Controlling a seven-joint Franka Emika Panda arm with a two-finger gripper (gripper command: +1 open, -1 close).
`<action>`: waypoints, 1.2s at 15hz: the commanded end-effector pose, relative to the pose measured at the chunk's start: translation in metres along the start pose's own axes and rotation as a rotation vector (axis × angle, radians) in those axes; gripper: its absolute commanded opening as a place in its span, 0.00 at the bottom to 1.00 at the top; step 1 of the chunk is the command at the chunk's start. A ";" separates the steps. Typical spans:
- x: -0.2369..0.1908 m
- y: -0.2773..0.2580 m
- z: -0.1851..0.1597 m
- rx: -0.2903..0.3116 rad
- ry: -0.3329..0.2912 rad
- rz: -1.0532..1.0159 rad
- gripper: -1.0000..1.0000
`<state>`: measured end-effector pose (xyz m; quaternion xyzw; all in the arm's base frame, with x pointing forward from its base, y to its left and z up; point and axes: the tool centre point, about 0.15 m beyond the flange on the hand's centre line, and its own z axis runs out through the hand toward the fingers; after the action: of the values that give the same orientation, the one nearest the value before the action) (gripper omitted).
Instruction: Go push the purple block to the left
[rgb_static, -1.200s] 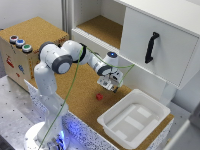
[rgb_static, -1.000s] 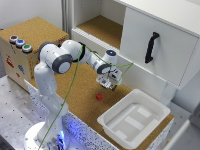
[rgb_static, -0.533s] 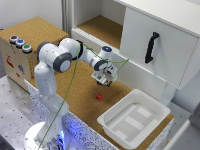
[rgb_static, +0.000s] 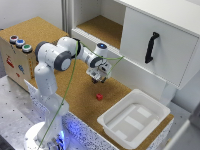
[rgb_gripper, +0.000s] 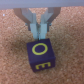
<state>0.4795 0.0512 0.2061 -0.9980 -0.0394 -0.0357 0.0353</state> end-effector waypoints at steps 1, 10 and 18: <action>0.016 0.004 -0.006 -0.037 -0.050 0.049 0.00; 0.000 0.050 -0.014 -0.085 -0.079 0.077 0.00; -0.027 0.010 -0.022 -0.163 -0.155 -0.092 0.00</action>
<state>0.4656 0.0176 0.2123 -0.9989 -0.0468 0.0004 0.0082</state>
